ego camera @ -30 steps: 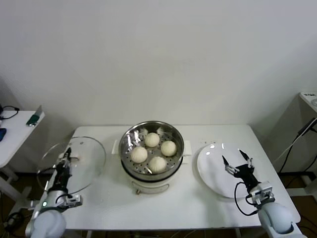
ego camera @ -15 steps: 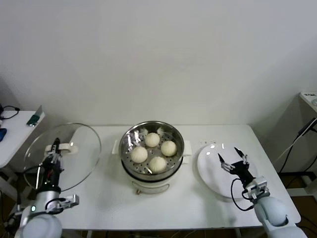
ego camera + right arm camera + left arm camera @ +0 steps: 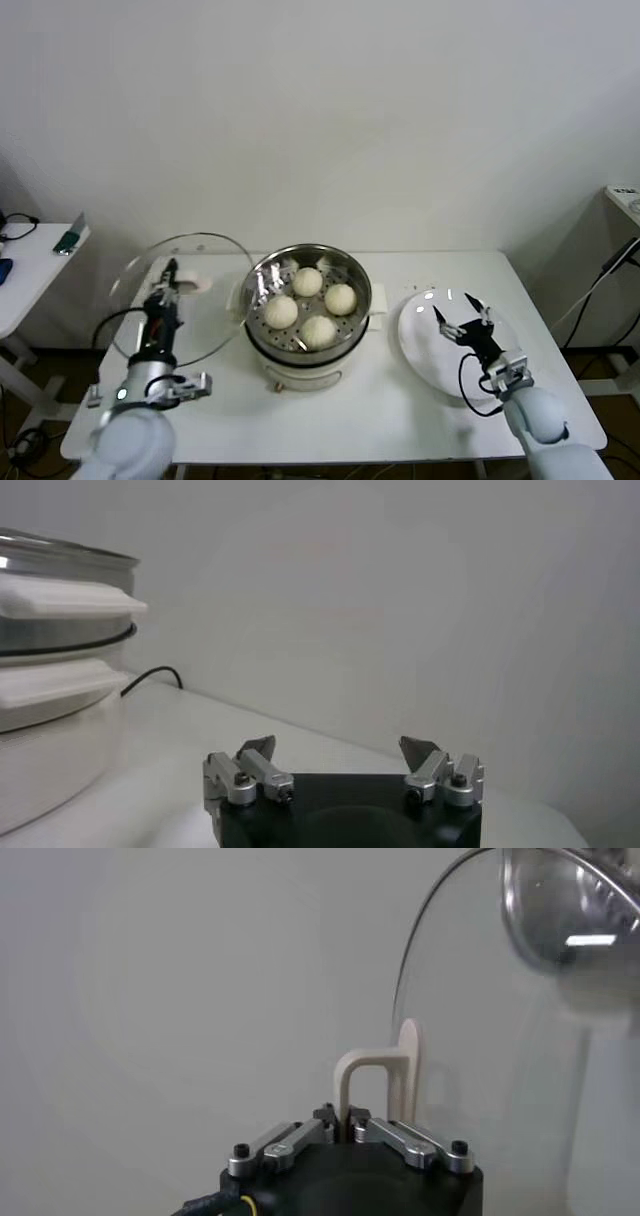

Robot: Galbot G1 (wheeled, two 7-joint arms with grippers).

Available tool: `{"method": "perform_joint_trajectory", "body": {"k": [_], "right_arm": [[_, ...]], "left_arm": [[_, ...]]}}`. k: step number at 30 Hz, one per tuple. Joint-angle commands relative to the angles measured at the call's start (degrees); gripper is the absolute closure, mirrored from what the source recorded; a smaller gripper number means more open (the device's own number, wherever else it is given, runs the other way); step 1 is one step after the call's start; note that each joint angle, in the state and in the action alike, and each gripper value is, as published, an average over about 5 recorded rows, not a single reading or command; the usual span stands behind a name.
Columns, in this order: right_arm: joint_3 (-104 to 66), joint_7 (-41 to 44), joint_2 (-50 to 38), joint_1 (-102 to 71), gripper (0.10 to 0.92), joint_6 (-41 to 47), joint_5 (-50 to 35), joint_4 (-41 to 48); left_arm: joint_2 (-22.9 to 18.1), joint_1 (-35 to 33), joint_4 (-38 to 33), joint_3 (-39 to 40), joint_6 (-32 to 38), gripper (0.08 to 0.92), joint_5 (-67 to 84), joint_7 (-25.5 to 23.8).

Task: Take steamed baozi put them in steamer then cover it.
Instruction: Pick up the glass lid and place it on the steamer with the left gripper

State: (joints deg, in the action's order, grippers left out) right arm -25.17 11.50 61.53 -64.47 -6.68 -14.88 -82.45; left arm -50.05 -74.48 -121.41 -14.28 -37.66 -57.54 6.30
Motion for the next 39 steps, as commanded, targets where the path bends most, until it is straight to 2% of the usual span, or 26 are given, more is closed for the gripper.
{"method": "perform_joint_trajectory", "body": {"k": [1,11,14,28,39], "right_arm": [[0.3,0.0,2.3,1.6,0.203,-0.6,2.2,2.6],[-1.7,0.2,2.7,1.3,0.203,-0.8,2.5,2.4],[-2.3,0.2,2.8,0.9,0.203,-0.8,2.7,2.3],[-4.1,1.1,3.3,0.0,0.203,-1.8,2.8,3.0],[-3.9,1.6,3.3,-0.3,0.203,-1.5,2.9,1.5]], "left_arm": [[-6.3,19.2,3.0,18.6,-7.3,0.852,-10.2,-14.5],[-19.3,24.2,8.5,24.9,-7.3,0.852,-18.8,-20.2],[-21.9,24.5,10.6,25.9,-7.3,0.852,-19.7,-20.5],[-26.6,23.9,15.5,27.4,-7.3,0.852,-19.8,-18.5],[-25.4,23.4,16.8,26.1,-7.3,0.852,-22.4,-20.4]]}}
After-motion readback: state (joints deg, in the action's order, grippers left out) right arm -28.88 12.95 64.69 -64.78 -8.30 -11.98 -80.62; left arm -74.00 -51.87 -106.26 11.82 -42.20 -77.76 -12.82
